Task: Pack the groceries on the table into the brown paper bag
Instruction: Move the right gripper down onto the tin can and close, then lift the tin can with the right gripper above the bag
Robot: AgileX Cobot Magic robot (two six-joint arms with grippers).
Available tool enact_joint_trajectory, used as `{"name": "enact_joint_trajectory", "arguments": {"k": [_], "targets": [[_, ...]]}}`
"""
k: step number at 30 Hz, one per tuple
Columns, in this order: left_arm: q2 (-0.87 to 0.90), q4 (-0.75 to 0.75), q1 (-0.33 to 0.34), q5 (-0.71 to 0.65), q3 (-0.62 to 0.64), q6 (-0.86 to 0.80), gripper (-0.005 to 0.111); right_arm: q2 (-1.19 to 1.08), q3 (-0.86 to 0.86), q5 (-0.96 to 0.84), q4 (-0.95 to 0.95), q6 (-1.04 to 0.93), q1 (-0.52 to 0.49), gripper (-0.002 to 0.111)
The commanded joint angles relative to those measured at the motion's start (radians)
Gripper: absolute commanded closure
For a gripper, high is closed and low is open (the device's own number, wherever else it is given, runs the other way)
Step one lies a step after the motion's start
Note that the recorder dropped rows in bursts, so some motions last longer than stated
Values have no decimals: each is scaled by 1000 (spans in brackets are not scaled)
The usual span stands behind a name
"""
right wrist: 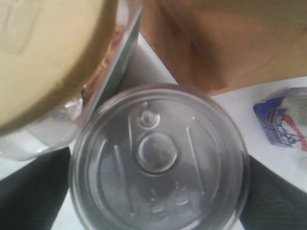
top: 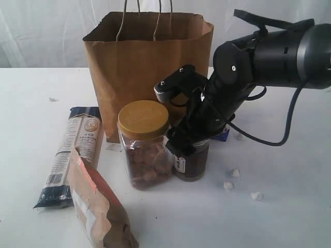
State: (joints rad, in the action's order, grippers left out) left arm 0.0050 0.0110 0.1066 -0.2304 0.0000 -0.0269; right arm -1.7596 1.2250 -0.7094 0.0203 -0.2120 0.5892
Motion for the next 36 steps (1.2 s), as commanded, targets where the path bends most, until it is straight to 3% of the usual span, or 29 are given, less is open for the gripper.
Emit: {"name": "enact_joint_trajectory", "arguments": {"k": [1,5,16,36], "targets": [[-5,5,-3,-1,0,1,107,-7,5,17,5,-12,-3,27],[-5,5,-3,-1,0,1,107,-7,5,11,5,-12,-3,32],[-5,5,-3,-1,0,1,107,3,11,-44,5,10,-3,63],[-5,5,-3,-1,0,1,107,253,-10,-408,32,38,-3,64]]}}
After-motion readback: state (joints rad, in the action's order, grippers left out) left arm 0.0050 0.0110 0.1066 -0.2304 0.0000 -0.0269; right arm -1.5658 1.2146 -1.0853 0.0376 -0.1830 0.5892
